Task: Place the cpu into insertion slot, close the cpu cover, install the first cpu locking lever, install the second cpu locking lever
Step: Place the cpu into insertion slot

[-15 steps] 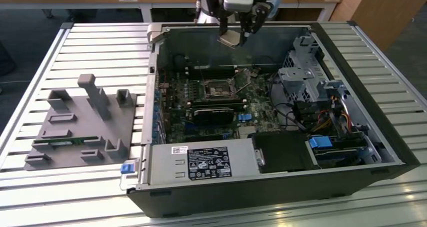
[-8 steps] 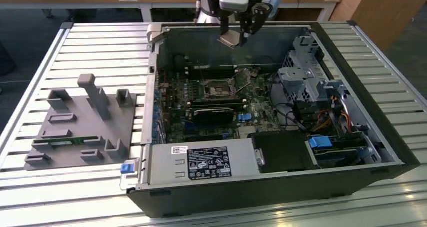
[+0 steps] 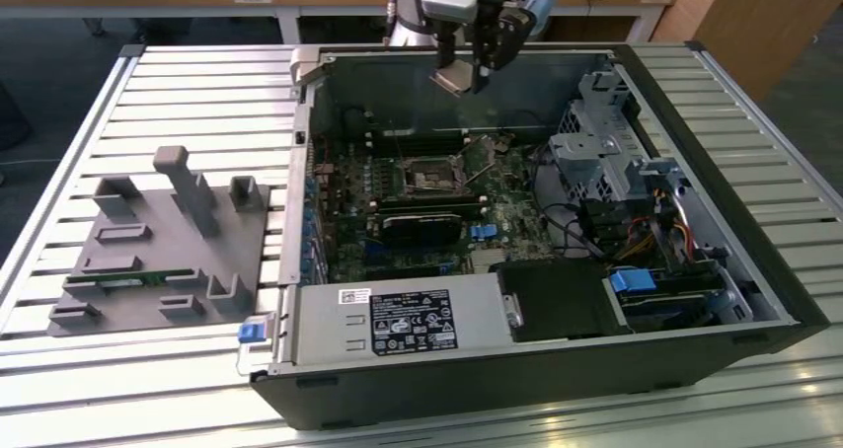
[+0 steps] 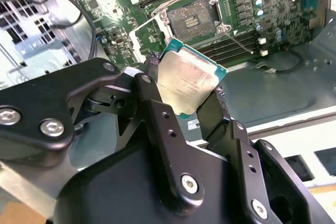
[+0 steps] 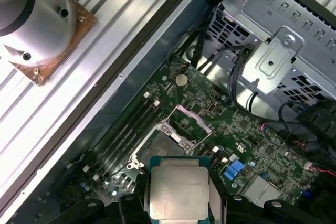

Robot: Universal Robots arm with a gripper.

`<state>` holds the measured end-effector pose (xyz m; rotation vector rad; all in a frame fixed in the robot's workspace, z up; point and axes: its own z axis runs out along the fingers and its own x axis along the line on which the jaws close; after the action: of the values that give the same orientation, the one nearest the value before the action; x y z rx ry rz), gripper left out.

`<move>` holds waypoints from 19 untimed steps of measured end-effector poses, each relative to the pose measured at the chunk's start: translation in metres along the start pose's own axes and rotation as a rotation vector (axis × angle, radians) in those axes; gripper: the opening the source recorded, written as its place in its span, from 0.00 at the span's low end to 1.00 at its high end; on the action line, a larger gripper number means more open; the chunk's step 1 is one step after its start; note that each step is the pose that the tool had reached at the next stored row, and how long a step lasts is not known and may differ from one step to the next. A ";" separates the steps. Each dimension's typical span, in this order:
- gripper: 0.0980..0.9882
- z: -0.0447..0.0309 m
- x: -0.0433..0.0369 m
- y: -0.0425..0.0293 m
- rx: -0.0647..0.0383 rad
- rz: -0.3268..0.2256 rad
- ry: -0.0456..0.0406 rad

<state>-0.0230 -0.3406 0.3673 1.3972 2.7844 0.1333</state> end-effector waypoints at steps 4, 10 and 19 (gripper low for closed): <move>0.50 0.0001 0.0000 0.0000 -0.001 0.064 -0.0056; 0.50 0.0005 0.0002 -0.0003 -0.003 0.149 -0.0130; 0.50 0.0028 0.0009 -0.0015 -0.004 0.234 -0.0214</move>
<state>-0.0245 -0.3406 0.3644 1.7078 2.5932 0.1262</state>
